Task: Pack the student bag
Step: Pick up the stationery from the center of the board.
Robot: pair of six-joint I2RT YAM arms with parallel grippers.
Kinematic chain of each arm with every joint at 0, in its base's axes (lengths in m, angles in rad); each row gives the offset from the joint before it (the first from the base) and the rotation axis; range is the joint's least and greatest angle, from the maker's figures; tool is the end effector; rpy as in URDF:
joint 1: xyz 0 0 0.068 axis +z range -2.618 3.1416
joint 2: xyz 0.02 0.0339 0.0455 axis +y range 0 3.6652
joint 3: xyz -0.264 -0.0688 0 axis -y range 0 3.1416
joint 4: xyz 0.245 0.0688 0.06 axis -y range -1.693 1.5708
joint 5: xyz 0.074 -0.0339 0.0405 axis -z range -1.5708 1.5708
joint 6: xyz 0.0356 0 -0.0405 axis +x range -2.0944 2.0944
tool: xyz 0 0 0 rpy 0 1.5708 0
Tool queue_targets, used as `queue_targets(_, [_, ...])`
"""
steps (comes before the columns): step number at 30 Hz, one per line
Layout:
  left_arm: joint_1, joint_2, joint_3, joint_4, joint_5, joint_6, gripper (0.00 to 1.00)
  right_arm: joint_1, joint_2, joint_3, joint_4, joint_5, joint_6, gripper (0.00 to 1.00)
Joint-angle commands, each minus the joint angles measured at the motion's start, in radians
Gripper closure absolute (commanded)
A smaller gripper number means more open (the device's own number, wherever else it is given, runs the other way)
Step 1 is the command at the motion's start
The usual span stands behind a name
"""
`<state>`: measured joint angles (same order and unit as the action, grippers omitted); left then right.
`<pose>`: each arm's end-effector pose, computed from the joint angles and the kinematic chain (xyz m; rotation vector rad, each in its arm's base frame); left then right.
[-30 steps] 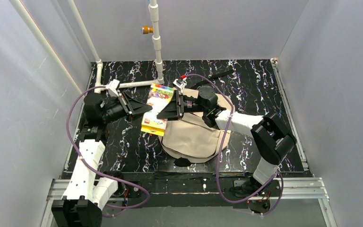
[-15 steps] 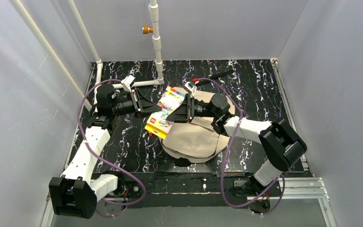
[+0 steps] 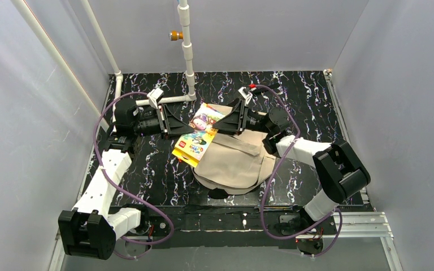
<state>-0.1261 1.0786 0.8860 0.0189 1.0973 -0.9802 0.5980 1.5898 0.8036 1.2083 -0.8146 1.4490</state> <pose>0.2302 -0.0611 0.3426 0.0940 1.9902 -1.7039 0.2585 0.2074 0.2868 -0.2687 1.6386 2.1333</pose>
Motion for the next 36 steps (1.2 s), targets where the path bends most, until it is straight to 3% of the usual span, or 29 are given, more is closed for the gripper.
queue_targets(1, [-0.009,-0.027,0.039,0.023,0.109,0.008,0.87,-0.027,0.028,0.084,0.068,-0.117,0.049,0.28])
queue_targets(6, [-0.029,-0.024,0.041,0.019,0.154,0.027,0.86,-0.028,0.051,0.094,0.163,-0.192,0.137,0.33])
queue_targets(18, [-0.079,0.009,0.025,0.014,0.191,0.041,0.84,-0.028,0.016,0.027,0.218,-0.257,0.189,0.62])
queue_targets(21, [-0.081,0.014,0.024,0.012,0.166,0.037,0.76,-0.027,-0.014,-0.005,0.177,-0.249,0.163,0.73])
queue_targets(24, [-0.081,0.014,0.031,-0.028,0.121,0.062,0.66,-0.031,-0.070,-0.045,0.031,-0.216,0.092,0.80])
queue_targets(27, [-0.081,0.019,0.069,-0.194,0.013,0.177,0.56,-0.044,-0.144,-0.079,-0.195,-0.151,-0.024,0.90])
queue_targets(29, [-0.081,0.023,0.096,-0.316,-0.087,0.254,0.45,-0.059,-0.201,-0.099,-0.346,-0.092,-0.089,0.92])
queue_targets(33, [-0.081,0.014,0.183,-0.608,-0.484,0.429,0.36,-0.142,-0.305,-0.160,-0.525,-0.018,-0.105,0.96])
queue_targets(36, [-0.082,-0.019,0.160,-0.573,-0.636,0.411,0.35,-0.249,-0.378,-0.186,-0.659,0.003,-0.146,0.96])
